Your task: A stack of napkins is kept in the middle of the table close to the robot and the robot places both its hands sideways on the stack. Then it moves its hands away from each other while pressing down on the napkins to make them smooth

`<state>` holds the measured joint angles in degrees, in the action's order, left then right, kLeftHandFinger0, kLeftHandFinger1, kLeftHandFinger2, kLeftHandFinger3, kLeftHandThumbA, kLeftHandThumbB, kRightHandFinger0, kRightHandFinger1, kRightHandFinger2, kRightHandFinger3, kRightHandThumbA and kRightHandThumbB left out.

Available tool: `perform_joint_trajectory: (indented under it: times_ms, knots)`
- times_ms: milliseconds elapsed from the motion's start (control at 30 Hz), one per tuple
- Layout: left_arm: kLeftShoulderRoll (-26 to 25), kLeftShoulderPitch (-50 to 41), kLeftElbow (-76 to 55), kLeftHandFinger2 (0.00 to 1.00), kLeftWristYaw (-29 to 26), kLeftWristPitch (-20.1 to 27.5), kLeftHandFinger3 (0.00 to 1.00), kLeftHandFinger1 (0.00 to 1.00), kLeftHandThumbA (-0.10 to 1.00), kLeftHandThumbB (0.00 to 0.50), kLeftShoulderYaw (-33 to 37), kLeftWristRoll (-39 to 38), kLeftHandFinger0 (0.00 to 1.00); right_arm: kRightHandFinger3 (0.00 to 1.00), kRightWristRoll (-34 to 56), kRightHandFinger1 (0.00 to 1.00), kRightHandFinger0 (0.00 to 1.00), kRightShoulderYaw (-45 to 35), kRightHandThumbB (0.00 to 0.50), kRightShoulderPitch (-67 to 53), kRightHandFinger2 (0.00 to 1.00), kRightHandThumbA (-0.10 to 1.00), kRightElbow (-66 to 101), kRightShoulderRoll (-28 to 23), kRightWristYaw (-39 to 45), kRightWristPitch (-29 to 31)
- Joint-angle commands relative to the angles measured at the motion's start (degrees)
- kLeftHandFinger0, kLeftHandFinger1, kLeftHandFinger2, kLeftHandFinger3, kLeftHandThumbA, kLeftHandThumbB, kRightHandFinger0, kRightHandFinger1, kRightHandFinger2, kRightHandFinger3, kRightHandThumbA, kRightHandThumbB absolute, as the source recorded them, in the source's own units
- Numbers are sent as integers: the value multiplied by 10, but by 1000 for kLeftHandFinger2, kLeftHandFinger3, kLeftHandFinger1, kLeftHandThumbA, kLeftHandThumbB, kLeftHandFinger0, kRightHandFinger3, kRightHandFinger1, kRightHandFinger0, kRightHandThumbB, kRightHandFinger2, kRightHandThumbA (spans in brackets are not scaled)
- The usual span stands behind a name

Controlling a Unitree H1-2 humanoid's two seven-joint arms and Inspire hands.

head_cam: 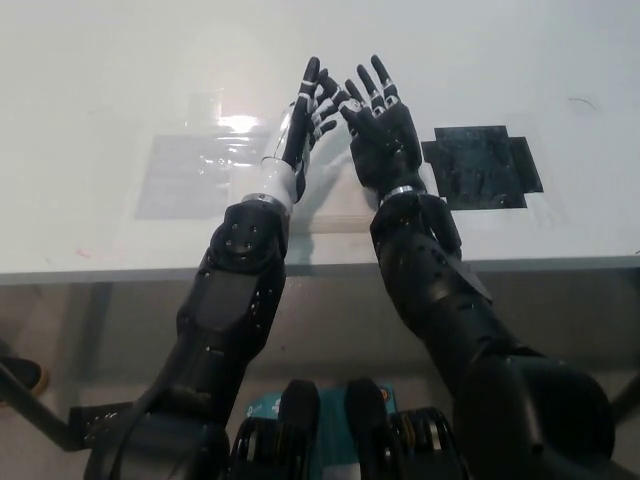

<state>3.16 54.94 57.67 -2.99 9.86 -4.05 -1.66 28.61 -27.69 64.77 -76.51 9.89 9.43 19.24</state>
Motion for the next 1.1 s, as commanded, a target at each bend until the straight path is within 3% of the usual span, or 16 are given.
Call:
perform_joint_trajectory:
  times_ms: [0,167,233,267,300,367,567,700,800,967,1067]
  knots:
    - [-1,43,27,1000,-16,38,1000,1000,1000,325,-6,-6,1000,1000,11,1000,1000,1,277,48,1000,1000,-13,13,30,-15]
    - [-5,46,81,1000,-19,67,1000,1000,1000,281,-5,-5,1000,1000,-12,1000,1000,23,273,34,1000,1000,-24,15,12,-11]
    - [-7,46,100,1000,-19,71,1000,1000,1000,294,-4,-6,1000,1000,-11,1000,1000,26,272,29,1000,1000,-29,16,11,-15]
    - [-8,45,109,1000,-22,72,1000,1000,1000,272,-2,-3,1000,1000,-12,1000,1000,28,250,26,1000,1000,-31,16,8,-17]
    - [-9,45,116,1000,-26,74,1000,1000,1000,298,3,3,1000,1000,-16,1000,1000,32,277,24,1000,1000,-33,16,5,-16]
    - [-11,42,140,1000,-34,77,1000,1000,1000,311,10,10,1000,1000,-23,1000,1000,40,281,16,1000,1000,-41,15,-5,-23]
    - [-8,24,173,1000,-42,78,1000,1000,1000,286,23,14,1000,1000,-24,1000,1000,55,252,-8,1000,1000,-50,15,-19,-40]
    - [-6,11,180,1000,-42,86,1000,1000,1000,269,30,17,1000,1000,-8,1000,1000,44,278,-18,1000,1000,-51,10,-4,-46]
    - [-8,9,190,1000,-45,81,1000,1000,1000,291,30,16,1000,1000,-5,1000,1000,41,279,-21,1000,1000,-52,5,6,-46]
    - [-21,0,193,1000,-34,80,1000,1000,1000,285,16,1,1000,1000,-14,1000,1000,50,269,-35,1000,1000,-49,-16,25,-37]
    - [-32,-9,189,1000,-25,90,1000,1000,1000,276,12,-1,1000,1000,-12,1000,1000,48,290,-43,1000,1000,-47,-28,34,-33]
